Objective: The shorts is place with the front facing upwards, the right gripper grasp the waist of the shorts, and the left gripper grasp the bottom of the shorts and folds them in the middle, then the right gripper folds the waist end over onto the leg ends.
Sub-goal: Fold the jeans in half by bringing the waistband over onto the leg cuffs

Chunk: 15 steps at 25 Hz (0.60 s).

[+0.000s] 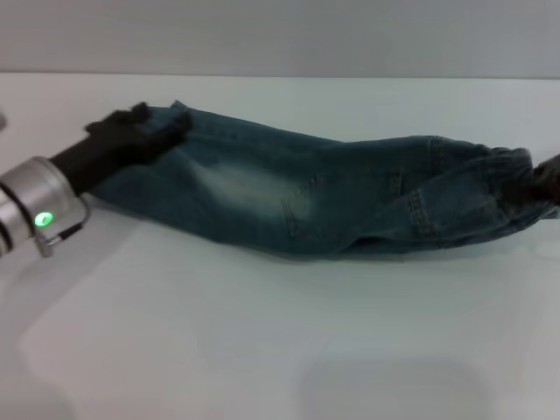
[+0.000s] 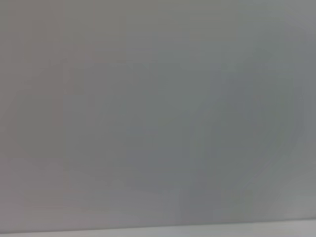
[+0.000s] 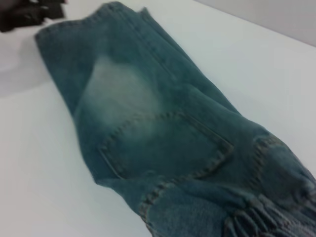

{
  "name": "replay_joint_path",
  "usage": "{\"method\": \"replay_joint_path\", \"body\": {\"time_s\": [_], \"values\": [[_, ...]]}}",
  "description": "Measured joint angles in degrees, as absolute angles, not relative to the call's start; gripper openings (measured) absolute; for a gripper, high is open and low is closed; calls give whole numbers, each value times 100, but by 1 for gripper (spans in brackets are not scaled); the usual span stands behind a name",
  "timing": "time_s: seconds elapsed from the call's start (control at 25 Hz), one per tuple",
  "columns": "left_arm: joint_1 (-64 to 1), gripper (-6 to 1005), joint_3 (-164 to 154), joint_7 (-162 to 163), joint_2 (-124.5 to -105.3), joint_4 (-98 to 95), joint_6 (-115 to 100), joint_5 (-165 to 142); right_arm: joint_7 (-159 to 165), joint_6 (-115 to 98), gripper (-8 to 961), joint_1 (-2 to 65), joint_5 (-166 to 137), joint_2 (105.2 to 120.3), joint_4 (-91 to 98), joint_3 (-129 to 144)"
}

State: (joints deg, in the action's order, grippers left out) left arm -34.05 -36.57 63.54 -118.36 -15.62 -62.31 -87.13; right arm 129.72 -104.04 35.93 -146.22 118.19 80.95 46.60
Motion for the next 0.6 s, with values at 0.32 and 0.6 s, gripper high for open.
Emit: {"method": "replay_joint_path", "body": {"time_s": [0.32,0.6], "values": [[-3889,822,-4035,5834,-11869,-865,-6096,-8726,13103,-11176,30,3620,-13892,11821,8905,4519],[-4275,821,-4041,5330,-11910,-223,-5808,-8744,13119,-11445,30,3608,-13103,11757,9094,4184]]}}
